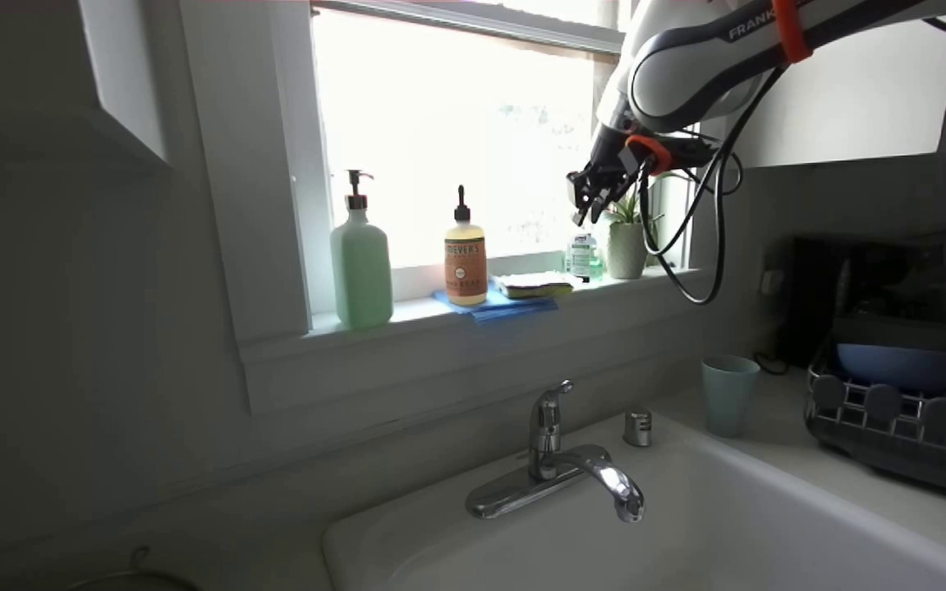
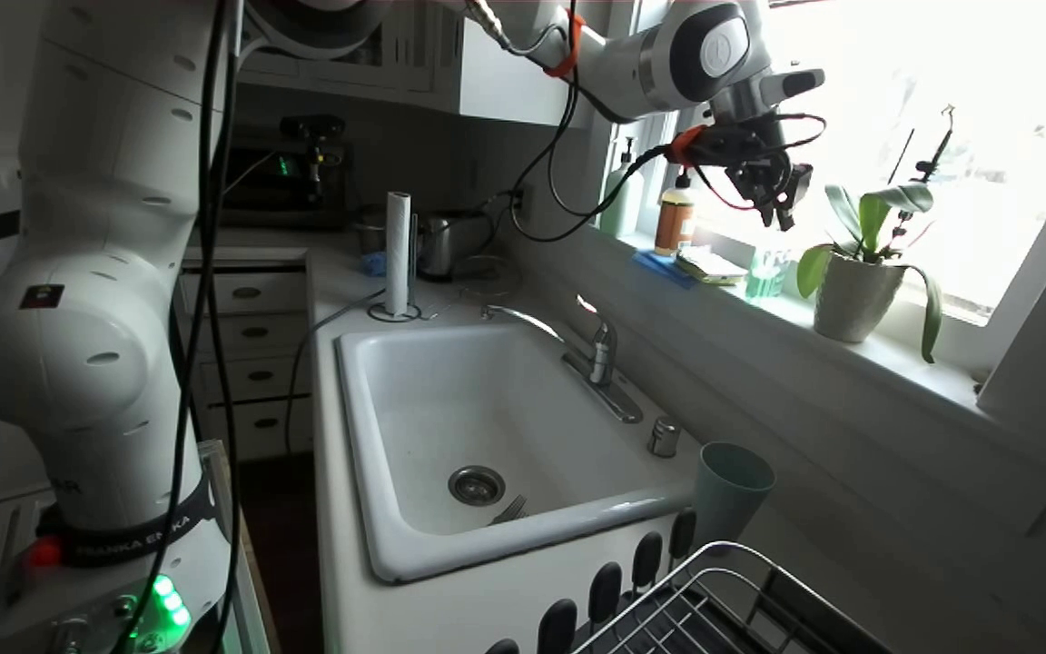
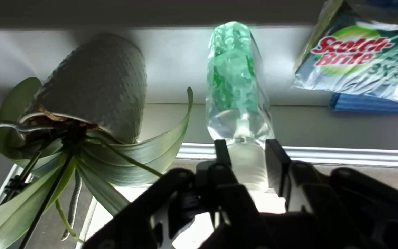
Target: Place the bottle on the right in-between the two bottles on the left then move the orange pump bottle to the far right.
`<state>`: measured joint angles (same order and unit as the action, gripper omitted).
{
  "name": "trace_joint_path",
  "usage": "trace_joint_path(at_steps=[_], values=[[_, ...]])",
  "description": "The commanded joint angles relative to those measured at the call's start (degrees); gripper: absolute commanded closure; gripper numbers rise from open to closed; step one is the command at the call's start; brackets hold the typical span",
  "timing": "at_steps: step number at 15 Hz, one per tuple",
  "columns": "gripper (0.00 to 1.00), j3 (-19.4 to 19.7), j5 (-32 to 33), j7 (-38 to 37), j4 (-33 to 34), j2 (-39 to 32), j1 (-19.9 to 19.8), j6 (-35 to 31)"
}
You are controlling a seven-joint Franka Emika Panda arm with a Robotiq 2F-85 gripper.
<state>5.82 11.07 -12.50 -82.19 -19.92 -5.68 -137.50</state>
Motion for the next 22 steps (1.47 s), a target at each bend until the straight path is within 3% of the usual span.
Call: trace_joint_path(at_steps=[1, 10, 17, 22], values=[[0.92, 0.41, -1.68, 1.94, 1.00, -0.09, 0.38, 0.25], [0.92, 0.63, 2.94, 3.27, -5.14, 8.98, 3.12, 2.17], [0.92, -2.08, 1.65, 2.88, -8.06, 15.36, 5.27, 16.51], [0.92, -5.48, -4.10, 4.16, -7.28, 14.42, 6.83, 21.47]])
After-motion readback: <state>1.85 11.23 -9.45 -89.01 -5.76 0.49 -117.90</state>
